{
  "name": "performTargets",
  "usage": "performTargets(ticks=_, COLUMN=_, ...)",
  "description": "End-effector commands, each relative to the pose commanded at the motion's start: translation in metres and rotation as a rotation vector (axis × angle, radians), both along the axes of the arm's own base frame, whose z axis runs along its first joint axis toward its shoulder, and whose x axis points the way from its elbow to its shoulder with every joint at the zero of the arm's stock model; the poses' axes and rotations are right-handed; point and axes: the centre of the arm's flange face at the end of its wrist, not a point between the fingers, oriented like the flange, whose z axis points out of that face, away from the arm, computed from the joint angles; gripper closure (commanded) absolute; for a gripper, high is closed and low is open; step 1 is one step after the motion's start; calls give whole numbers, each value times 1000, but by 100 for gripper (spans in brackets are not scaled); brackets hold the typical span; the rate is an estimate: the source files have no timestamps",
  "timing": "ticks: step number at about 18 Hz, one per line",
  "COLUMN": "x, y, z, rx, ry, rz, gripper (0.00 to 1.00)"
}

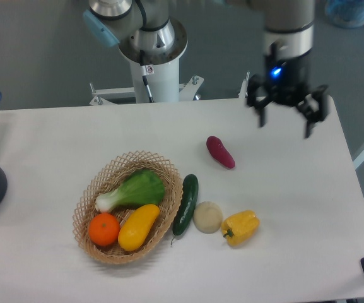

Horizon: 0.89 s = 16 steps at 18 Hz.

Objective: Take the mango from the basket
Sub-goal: 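Lower the open gripper into the basket over the yellow mango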

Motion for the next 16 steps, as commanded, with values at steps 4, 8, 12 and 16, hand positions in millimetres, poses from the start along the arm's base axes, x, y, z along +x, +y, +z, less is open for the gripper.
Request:
performTargets(ticks=4, x=28, y=40, z=-28, rx=1, ry=-69, rz=24, gripper=0)
performTargets(ticks=8, x=56, y=77, z=-63, rx=16, ry=-58, rz=-21, gripper=0)
performTargets(ticks=12, x=75, y=99, z=-75, rx=9, ry=-73, rz=-53, gripper=0)
performTargets(ticks=16, x=97, y=123, z=-112, rx=-37, ry=-114, rz=-113, gripper=0)
